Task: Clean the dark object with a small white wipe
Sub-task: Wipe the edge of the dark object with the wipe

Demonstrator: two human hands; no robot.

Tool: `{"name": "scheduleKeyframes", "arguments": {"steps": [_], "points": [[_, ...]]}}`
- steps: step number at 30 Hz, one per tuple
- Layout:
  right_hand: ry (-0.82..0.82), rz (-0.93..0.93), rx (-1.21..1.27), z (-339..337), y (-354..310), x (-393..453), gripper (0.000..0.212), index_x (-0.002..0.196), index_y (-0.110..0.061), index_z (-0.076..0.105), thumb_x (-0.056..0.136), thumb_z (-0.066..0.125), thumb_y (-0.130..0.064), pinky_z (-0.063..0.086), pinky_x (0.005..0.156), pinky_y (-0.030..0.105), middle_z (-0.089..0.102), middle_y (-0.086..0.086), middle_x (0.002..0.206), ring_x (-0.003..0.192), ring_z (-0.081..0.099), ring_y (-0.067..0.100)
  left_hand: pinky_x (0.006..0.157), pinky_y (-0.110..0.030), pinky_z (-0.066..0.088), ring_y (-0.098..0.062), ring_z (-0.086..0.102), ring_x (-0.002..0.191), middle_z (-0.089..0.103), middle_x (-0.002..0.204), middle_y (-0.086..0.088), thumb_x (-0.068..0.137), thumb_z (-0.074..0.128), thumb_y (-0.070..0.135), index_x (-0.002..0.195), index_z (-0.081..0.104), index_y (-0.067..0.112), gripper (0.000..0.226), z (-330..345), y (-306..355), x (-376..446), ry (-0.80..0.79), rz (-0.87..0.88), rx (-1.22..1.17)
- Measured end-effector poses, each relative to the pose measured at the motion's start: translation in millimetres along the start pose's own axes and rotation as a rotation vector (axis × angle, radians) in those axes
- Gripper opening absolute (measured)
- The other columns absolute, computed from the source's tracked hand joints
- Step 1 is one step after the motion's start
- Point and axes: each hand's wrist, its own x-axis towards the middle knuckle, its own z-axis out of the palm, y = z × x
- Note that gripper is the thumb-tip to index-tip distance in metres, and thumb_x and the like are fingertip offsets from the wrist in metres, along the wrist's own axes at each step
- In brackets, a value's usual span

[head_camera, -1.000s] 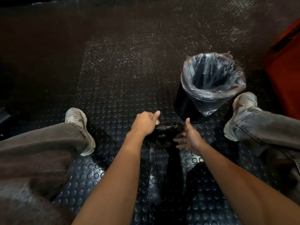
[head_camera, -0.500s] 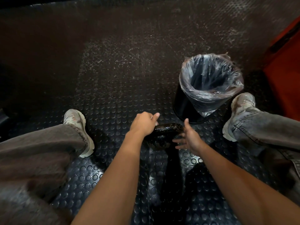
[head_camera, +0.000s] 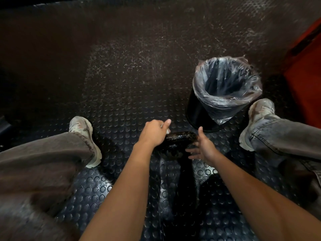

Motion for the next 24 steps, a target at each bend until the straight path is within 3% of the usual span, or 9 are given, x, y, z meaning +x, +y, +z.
{"name": "scheduleKeyframes", "arguments": {"steps": [4,9,12,15,19,24], "points": [[-0.001,0.011,-0.017,1,0,0,0.102,0.149,-0.025,0.046,0.073,0.029,-0.091,0.059,0.081,0.050,0.063,0.007,0.136,0.112,0.066,0.032,0.085,-0.035,0.047,-0.021,0.064,0.095,0.070,0.081,0.001,0.102,0.039,0.059,0.085,0.077,0.027,0.053,10,23,4,-0.078,0.084,-0.008],[0.007,0.006,-0.012,0,0,1,0.102,0.148,-0.024,0.047,0.073,0.029,-0.090,0.058,0.084,0.052,0.064,0.007,0.134,0.111,0.067,0.032,0.081,-0.028,0.047,-0.008,0.064,0.088,0.073,0.081,0.009,0.101,0.040,0.061,0.080,0.077,0.031,0.051,6,10,-12,0.076,0.101,-0.181],[0.008,0.014,-0.005,-1,1,2,0.106,0.154,-0.027,0.038,0.071,0.033,-0.093,0.060,0.080,0.050,0.057,0.009,0.144,0.111,0.068,0.032,0.079,-0.033,0.049,-0.013,0.062,0.091,0.071,0.080,0.007,0.101,0.038,0.061,0.081,0.075,0.029,0.053,3,-1,-15,0.145,0.044,-0.146],[0.004,0.005,-0.022,1,0,0,0.100,0.150,-0.028,0.043,0.074,0.030,-0.091,0.059,0.085,0.052,0.062,0.005,0.135,0.112,0.067,0.032,0.075,-0.033,0.047,-0.018,0.065,0.090,0.070,0.083,0.003,0.103,0.037,0.057,0.086,0.076,0.024,0.054,2,4,-2,0.046,-0.019,0.011],[-0.011,0.006,-0.036,1,0,-1,0.102,0.146,-0.024,0.050,0.072,0.027,-0.091,0.057,0.087,0.051,0.065,0.004,0.131,0.113,0.066,0.031,0.084,-0.033,0.046,-0.019,0.066,0.094,0.073,0.088,0.001,0.102,0.039,0.058,0.088,0.078,0.025,0.053,12,23,9,-0.107,0.071,0.030],[-0.003,0.000,-0.045,-1,1,1,0.108,0.149,-0.027,0.046,0.067,0.031,-0.096,0.060,0.082,0.050,0.063,0.007,0.137,0.110,0.068,0.031,0.086,-0.035,0.047,-0.013,0.062,0.095,0.072,0.085,0.006,0.100,0.038,0.062,0.083,0.076,0.034,0.050,8,19,-4,0.016,0.129,-0.112]]}}
